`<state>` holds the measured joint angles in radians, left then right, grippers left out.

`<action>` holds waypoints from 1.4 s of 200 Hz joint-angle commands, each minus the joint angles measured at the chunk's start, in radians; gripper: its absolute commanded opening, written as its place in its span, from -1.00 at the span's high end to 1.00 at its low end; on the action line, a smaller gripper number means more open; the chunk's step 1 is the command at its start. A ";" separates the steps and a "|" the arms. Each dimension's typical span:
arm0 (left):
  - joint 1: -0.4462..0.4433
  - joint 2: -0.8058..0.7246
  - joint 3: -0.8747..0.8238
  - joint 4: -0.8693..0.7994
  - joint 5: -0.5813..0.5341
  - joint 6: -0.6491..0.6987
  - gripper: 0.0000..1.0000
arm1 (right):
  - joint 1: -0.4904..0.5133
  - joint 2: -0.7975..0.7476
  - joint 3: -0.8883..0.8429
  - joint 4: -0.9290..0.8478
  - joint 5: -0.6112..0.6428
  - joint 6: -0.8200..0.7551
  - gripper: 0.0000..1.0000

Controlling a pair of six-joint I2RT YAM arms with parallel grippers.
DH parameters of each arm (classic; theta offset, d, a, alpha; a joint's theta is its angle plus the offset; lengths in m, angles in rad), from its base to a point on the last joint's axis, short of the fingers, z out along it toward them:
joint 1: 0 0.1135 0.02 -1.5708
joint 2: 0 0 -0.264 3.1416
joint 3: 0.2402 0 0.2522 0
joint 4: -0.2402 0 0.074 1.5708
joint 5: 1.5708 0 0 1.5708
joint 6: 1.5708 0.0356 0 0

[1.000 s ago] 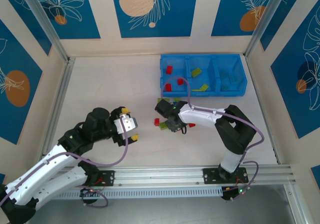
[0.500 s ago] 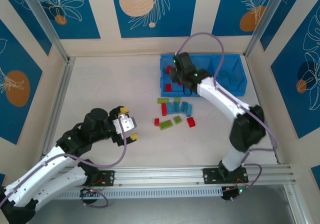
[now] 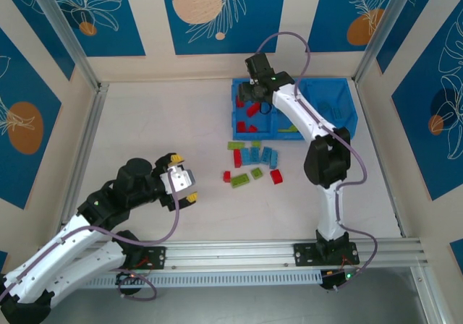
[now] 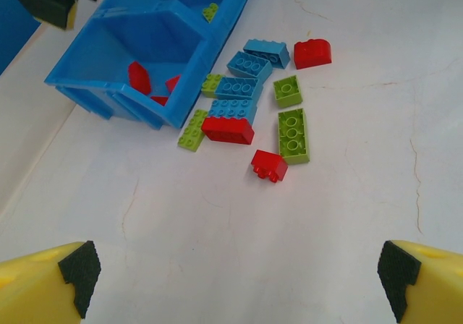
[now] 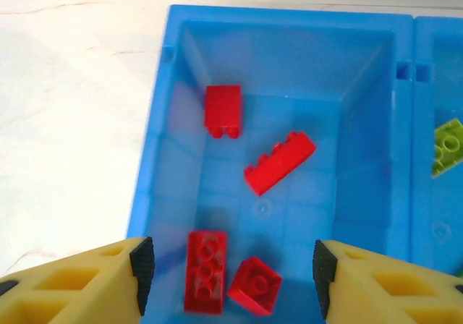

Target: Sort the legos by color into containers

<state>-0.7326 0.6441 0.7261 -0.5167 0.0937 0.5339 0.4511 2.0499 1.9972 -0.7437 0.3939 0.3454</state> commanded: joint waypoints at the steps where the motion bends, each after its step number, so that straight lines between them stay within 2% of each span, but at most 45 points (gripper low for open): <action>1: 0.014 0.001 0.005 -0.007 0.019 0.007 -1.00 | 0.029 -0.283 -0.213 0.023 0.000 0.105 -0.24; 25: 0.013 -0.001 0.006 -0.007 0.021 0.008 -1.00 | 0.105 -0.621 -0.651 0.246 0.013 0.221 -0.29; 41: 0.013 0.001 0.006 -0.004 0.030 0.008 -1.00 | 0.167 -0.768 -0.848 0.279 0.036 0.268 -0.30; 58: 0.014 0.006 0.006 0.000 0.040 0.006 -1.00 | 0.224 -0.838 -0.981 0.232 0.050 0.304 -0.30; 78: 0.013 0.019 0.010 -0.001 0.049 0.007 -1.00 | 0.251 -0.821 -1.060 0.164 0.039 0.312 -0.31; 101: 0.013 0.040 0.016 -0.006 0.051 0.007 -1.00 | 0.250 -0.715 -1.079 0.174 -0.025 0.233 -0.38; 150: 0.013 0.040 0.009 -0.011 0.030 0.009 -1.00 | 0.220 -0.474 -1.030 0.247 -0.006 0.175 -0.38; 203: 0.014 0.040 0.007 -0.010 0.026 0.012 -1.00 | 0.210 -0.373 -1.002 0.286 -0.035 0.152 -0.12; 224: 0.013 0.040 0.009 -0.011 0.026 0.010 -1.00 | 0.210 -0.331 -0.986 0.287 -0.069 0.152 -0.08; 261: 0.015 0.027 0.006 -0.010 0.017 0.012 -1.00 | 0.229 -0.316 -0.968 0.248 -0.039 0.176 0.34; 280: 0.014 0.025 0.005 -0.010 0.018 0.012 -1.00 | 0.249 -0.386 -0.977 0.216 0.021 0.201 0.42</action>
<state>-0.7303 0.6838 0.7261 -0.5167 0.1112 0.5339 0.6743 1.7260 1.0206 -0.4641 0.3672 0.5137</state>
